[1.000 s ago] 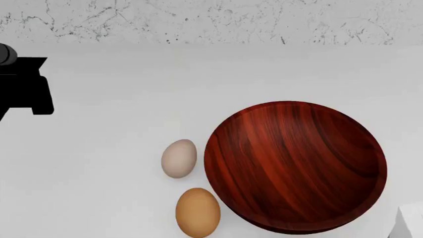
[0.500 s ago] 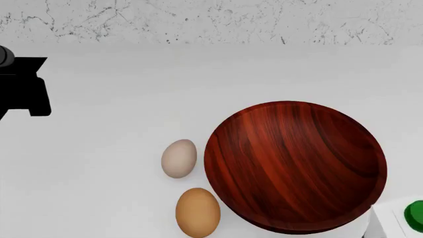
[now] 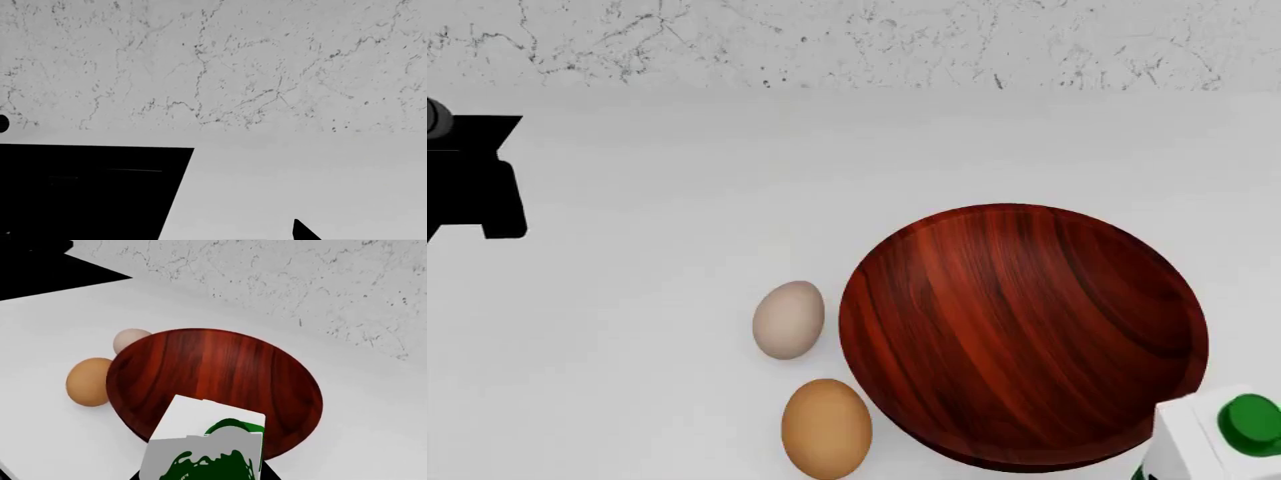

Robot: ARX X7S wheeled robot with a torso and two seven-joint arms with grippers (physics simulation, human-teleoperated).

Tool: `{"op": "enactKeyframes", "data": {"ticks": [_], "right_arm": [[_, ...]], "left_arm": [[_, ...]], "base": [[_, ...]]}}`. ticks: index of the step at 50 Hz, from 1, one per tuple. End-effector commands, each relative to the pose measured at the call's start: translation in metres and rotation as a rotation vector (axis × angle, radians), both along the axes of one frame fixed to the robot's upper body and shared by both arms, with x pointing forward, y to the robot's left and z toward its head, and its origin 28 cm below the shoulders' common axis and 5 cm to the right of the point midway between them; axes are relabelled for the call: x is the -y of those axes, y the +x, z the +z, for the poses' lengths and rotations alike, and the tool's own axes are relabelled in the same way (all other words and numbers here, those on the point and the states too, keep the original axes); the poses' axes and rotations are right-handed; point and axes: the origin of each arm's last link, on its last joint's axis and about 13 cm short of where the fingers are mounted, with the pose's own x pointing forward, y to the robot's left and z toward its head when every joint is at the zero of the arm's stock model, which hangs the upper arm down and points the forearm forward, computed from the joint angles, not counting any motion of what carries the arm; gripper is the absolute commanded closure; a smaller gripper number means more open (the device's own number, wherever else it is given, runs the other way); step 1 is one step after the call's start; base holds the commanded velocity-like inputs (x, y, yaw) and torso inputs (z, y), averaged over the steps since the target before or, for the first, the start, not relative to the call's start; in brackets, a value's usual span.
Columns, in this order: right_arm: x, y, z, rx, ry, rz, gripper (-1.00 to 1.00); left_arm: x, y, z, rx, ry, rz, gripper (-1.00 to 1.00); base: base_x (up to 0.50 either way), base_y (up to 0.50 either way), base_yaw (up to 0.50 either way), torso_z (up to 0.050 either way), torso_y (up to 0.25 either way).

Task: Place the eggs and milk next to the bowl.

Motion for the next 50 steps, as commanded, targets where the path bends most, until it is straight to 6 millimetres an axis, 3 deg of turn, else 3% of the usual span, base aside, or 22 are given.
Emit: {"op": "enactKeyframes", "data": {"ticks": [1,50], "right_arm": [[0.001,0.008,-0.004,0.008,-0.015,0.007,1.00],[0.001,0.017,-0.043,-0.037,0.040,0.003,1.00]], "left_arm": [[0.005,0.003,0.004,0.010,-0.014,-0.032,-1.00],[0.002,0.003,0.003,0.006,-0.004,-0.021,-1.00]], "base": [[0.00,0.00,0.00,0.000,0.000],[0.00,0.00,0.00,0.000,0.000]]}}
